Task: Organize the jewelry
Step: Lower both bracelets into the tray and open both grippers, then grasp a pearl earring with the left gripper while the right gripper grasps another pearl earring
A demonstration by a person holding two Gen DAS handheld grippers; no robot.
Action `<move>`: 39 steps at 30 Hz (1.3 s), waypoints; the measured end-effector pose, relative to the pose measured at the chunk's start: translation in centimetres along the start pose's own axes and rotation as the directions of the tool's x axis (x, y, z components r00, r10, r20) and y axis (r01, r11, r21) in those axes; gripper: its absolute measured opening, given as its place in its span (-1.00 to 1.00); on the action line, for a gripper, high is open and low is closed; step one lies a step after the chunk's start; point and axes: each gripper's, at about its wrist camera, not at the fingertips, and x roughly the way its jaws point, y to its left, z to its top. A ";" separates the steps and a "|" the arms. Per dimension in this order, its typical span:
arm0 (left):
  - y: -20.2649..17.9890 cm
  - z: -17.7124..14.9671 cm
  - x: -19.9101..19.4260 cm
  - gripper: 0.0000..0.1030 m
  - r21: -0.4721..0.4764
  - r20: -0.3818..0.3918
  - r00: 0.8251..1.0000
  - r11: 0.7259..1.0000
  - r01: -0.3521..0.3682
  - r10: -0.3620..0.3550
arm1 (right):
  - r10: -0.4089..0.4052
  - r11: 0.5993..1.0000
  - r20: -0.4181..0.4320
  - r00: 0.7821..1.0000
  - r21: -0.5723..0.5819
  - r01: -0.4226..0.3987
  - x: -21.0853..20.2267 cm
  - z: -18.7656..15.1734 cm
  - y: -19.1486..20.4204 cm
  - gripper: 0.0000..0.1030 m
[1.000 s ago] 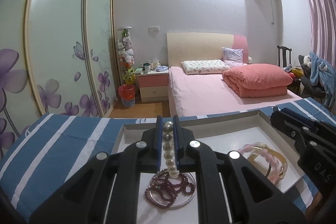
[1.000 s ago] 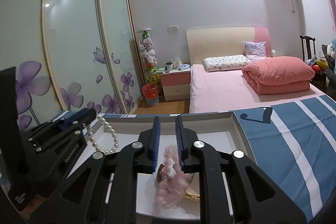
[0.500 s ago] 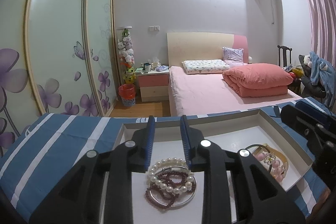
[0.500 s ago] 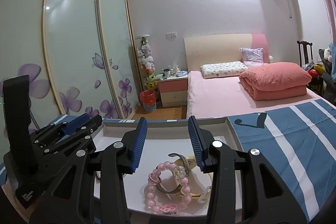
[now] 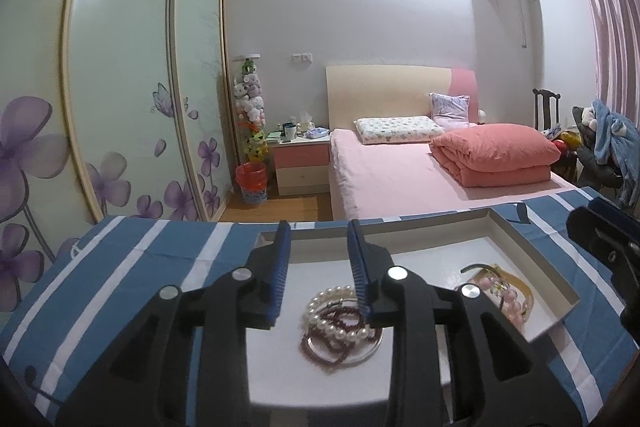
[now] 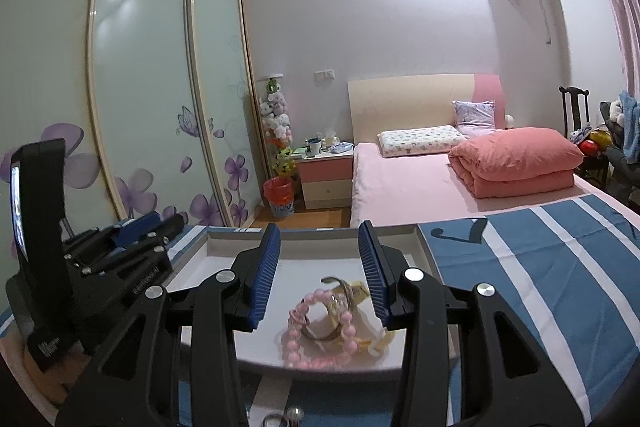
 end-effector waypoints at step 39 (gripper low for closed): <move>-5.5 -10.4 -3.4 -0.43 0.090 -0.506 0.823 0.933 0.349 -0.259 | 0.003 0.997 -0.222 0.975 0.077 0.014 -4.7 -5.3 -2.5 -0.18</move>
